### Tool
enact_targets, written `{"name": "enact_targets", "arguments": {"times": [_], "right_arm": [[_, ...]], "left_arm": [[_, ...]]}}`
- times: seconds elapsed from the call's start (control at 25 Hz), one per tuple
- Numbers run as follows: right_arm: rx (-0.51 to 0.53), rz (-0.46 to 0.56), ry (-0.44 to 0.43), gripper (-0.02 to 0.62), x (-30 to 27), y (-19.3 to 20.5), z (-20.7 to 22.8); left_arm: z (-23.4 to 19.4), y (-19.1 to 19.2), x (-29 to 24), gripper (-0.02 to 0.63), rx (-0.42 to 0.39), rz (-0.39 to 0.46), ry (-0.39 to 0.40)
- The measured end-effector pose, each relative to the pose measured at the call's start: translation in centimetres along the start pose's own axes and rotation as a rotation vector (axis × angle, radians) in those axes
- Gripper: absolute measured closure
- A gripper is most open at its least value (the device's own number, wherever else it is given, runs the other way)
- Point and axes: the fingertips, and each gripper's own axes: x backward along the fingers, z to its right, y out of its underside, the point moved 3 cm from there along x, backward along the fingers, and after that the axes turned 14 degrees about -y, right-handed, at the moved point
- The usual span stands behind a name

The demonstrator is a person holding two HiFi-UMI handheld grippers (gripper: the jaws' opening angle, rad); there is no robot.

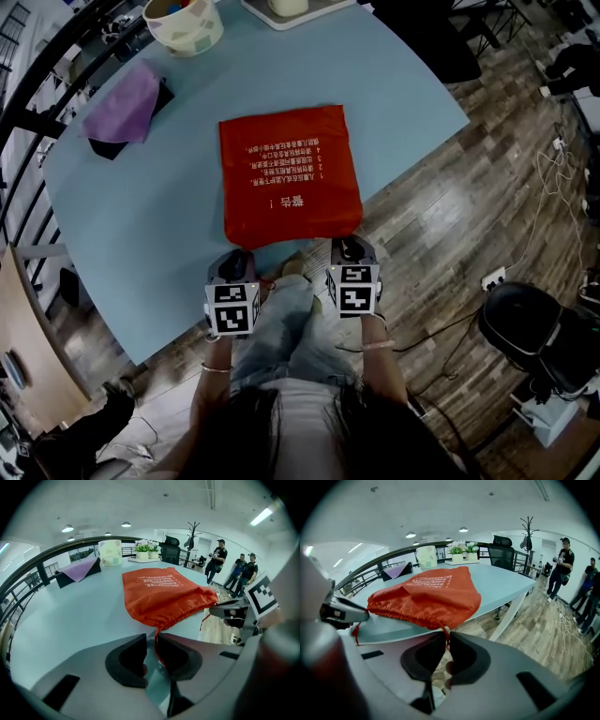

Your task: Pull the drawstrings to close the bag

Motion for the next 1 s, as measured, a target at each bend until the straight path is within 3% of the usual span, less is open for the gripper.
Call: {"name": "enact_targets", "arguments": {"times": [0.12, 0.8, 1.0], "right_arm": [[0.000, 0.009, 0.003, 0.559, 0.4, -0.2, -0.1], [0.002, -0.005, 0.033, 0.566, 2.3, 0.4, 0.4], [-0.049, -0.011, 0.051, 0.566, 3.2, 0.8, 0.8]], "left_arm": [[-0.2, -0.1, 0.0, 0.584, 0.018, 0.016, -0.012], [-1.0, -0.3, 0.9, 0.587, -0.004, 0.036, -0.051], [-1.2, -0.3, 1.3, 0.588, 0.018, 0.031, -0.056]]}}
